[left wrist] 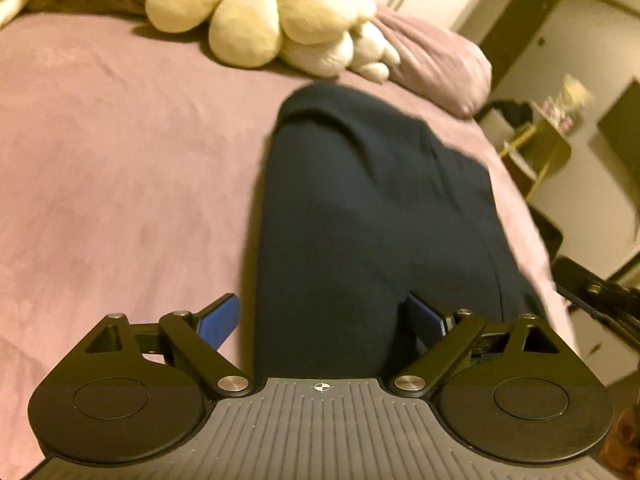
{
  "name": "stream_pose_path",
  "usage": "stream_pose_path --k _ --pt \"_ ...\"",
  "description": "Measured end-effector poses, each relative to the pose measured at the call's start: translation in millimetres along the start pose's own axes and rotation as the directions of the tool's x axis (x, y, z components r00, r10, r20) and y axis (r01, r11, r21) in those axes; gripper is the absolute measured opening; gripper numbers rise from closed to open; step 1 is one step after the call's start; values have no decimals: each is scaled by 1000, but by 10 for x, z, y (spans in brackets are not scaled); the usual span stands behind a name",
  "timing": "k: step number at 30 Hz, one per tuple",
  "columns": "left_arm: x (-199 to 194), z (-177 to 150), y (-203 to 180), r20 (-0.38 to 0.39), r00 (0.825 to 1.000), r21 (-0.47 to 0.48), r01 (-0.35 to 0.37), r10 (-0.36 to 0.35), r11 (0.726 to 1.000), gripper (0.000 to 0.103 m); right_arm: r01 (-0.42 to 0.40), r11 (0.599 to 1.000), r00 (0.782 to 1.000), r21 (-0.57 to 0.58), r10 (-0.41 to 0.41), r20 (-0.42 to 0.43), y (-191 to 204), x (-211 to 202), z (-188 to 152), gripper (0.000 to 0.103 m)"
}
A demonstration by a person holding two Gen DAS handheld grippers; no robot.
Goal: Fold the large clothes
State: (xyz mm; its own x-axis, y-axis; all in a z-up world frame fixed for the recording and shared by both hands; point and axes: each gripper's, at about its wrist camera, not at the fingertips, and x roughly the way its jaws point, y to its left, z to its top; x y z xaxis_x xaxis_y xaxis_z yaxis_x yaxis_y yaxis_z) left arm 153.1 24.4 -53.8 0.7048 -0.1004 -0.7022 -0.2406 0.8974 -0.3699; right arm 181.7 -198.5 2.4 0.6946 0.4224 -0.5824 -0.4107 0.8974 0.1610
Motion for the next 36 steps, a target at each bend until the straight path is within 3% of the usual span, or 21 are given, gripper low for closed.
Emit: stream_pose_path --k 2,4,6,8,11,16,18,19,23,27,36 --pt "-2 -53 -22 12 1000 32 -28 28 999 98 113 992 990 -51 -117 -79 29 220 -173 25" --pt "90 -77 -82 -23 999 81 -37 39 996 98 156 986 979 -60 -162 -122 -40 401 -312 26" --pt "128 -184 -151 -26 998 131 -50 54 990 99 185 978 975 -94 -194 -105 -54 492 -418 26" --pt "235 -241 -272 6 993 207 -115 116 972 103 195 976 973 -93 -204 -104 -48 557 -430 26" --pt "295 -257 -294 15 992 213 -126 126 969 103 209 973 967 -96 -221 -125 25 589 -360 27" --pt "13 -267 -303 -13 988 200 -150 156 968 103 228 973 963 -41 -231 -137 127 198 -323 51" --pt "-162 -326 -333 -14 986 216 -161 168 963 103 267 964 953 -17 -267 -146 187 -34 -386 79" --pt "-264 -366 -340 -11 985 219 -166 172 961 103 283 959 946 -15 -282 -159 211 -109 -434 82" --pt "-480 -510 -432 7 972 298 -226 235 927 103 327 945 904 4 -311 -292 187 -242 -635 82" --pt "-549 -599 -510 30 955 360 -285 294 888 103 346 938 893 25 -321 -315 215 -319 -629 85" --pt "-689 -607 -534 50 950 352 -305 308 885 103 378 926 875 -18 -363 -321 359 -332 -514 91"
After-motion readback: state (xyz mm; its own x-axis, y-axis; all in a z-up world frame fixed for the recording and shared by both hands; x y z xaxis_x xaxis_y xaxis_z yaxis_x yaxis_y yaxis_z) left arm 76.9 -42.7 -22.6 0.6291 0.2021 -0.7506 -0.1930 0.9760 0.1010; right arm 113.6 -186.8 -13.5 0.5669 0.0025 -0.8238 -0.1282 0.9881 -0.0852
